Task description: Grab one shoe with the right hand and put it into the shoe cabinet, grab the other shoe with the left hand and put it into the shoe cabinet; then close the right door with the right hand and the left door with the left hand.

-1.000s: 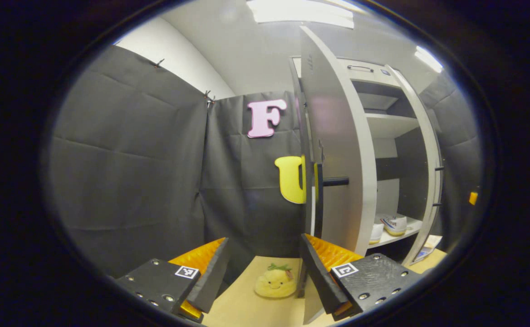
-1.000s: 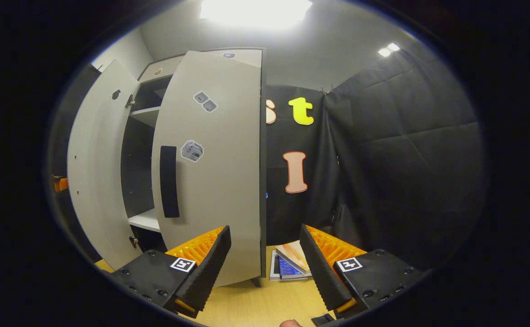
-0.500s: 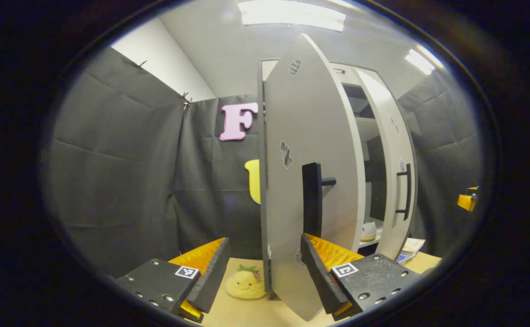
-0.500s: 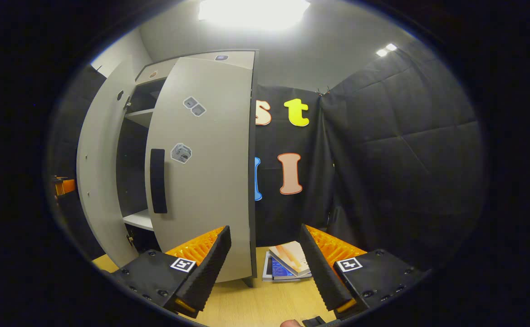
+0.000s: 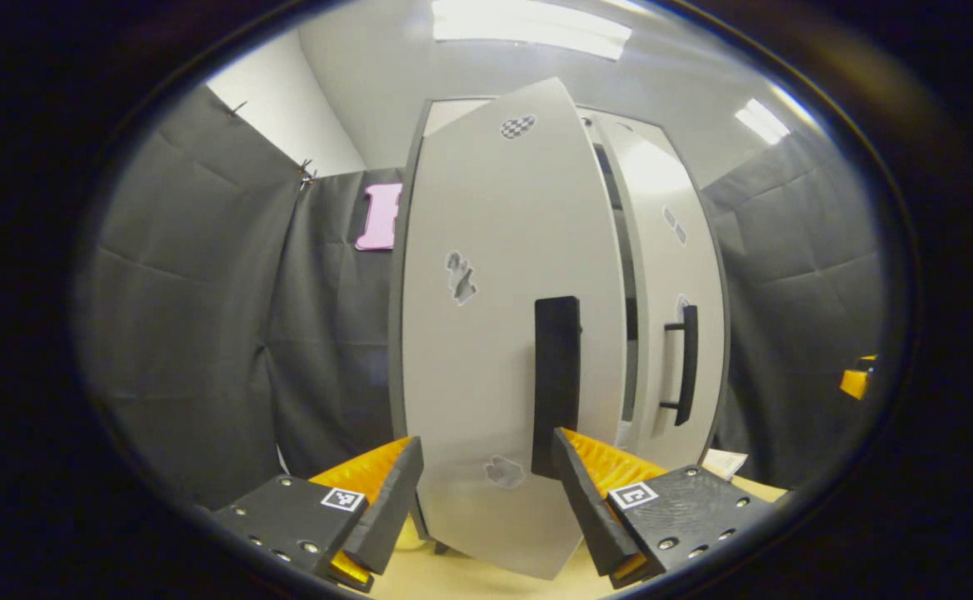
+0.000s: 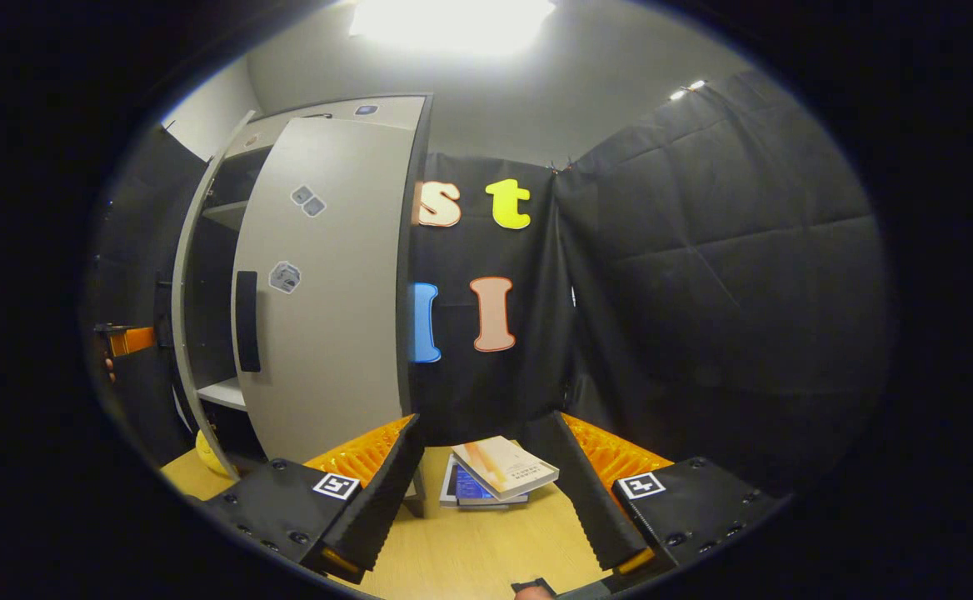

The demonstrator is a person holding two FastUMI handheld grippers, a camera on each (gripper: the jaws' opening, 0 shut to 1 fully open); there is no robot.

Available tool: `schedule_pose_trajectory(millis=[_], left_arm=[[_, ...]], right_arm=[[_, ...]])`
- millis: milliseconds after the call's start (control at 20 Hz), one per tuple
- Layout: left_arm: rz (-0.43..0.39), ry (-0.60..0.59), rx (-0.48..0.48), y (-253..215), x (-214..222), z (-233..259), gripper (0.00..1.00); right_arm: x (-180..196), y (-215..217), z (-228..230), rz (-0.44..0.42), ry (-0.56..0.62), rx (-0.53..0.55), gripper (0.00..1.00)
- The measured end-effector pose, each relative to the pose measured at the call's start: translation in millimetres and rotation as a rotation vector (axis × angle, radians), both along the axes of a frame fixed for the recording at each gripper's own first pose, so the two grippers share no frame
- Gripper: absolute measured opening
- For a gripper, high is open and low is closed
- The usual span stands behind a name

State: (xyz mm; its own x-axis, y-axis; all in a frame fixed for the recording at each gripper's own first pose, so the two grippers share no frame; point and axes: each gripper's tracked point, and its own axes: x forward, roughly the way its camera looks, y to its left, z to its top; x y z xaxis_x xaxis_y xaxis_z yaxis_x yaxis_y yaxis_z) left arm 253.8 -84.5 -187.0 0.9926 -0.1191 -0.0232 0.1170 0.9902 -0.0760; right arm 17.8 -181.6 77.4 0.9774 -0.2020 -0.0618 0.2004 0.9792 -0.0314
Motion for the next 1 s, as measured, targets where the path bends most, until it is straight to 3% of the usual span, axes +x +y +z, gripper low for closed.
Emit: schedule_pose_trajectory(millis=[500,1000], left_arm=[[0.076,-0.004,0.012,-15,11,-3,0.91],[0.098,-0.052,0.070,10,-73,16,0.90]], right_arm=[[-9,-38,-17,0.014,0.025,0.016,0.94],[2,23,-13,0.166,0.015,0.032,0.95]])
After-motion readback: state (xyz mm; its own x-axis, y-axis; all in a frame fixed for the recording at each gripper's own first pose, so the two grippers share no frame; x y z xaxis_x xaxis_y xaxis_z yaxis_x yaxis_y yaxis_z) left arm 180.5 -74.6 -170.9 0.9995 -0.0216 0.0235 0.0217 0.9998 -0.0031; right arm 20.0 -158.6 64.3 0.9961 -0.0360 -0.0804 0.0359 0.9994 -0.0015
